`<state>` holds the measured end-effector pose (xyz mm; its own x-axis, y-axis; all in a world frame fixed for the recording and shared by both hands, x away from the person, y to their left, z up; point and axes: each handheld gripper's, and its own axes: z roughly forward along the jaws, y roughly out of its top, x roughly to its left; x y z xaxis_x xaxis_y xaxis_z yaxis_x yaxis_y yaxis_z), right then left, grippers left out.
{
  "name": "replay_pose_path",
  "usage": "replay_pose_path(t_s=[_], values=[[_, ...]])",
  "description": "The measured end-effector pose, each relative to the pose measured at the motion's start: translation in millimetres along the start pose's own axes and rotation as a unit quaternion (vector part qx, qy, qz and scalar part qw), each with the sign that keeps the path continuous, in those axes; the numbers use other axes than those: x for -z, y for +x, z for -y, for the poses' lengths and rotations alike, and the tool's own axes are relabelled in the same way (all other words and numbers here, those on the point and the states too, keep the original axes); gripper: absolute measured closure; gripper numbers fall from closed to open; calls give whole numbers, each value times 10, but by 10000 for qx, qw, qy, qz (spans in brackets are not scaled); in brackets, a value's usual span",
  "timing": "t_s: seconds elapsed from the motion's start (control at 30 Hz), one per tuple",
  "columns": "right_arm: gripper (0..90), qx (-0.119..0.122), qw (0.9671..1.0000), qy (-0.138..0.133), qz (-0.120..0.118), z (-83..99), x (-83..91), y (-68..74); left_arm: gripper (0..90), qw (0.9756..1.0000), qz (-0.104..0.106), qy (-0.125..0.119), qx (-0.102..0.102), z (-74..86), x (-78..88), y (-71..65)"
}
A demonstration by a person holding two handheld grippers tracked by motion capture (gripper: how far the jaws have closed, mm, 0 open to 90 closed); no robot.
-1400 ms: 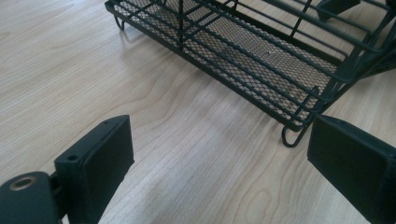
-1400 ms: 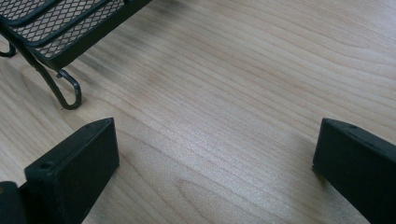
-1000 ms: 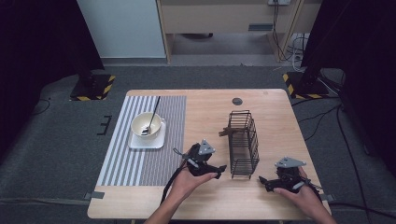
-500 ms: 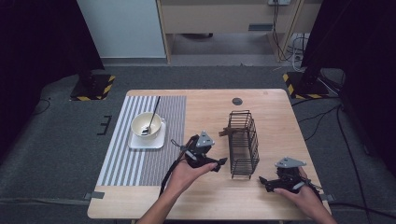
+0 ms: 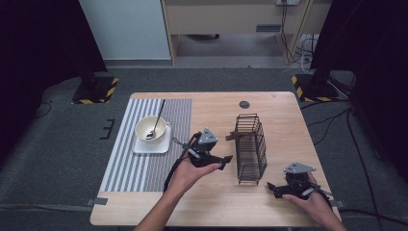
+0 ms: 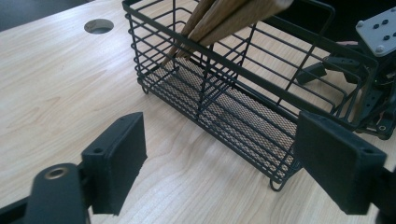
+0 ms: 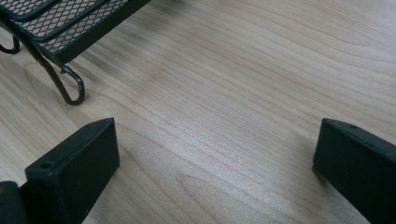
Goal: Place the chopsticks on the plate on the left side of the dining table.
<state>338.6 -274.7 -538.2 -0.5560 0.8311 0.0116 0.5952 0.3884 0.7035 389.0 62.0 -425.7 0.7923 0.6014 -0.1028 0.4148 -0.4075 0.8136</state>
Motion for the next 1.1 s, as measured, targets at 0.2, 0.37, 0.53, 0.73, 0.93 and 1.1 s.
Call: replay_pose_path(t_s=[0.2,0.37,0.53,0.73,0.93,1.1], values=[[2,2,10000,-1,2,0,0,0,286,9999,4,-82,-83,-150,76,-49],[2,7,10000,-6,16,2,1,0,394,9996,-41,-236,-127,-232,167,-45],[2,6,10000,-15,25,3,0,1,469,9994,-2,-353,-71,-286,257,-18],[2,-8,10000,-13,34,6,3,5,517,9987,-84,-437,-240,-427,335,-83],[2,3,10000,6,33,8,9,4,621,9979,-117,-563,-295,-527,382,-120],[2,-1,10000,-7,30,8,6,5,668,9972,-98,-659,-354,-585,412,-147]])
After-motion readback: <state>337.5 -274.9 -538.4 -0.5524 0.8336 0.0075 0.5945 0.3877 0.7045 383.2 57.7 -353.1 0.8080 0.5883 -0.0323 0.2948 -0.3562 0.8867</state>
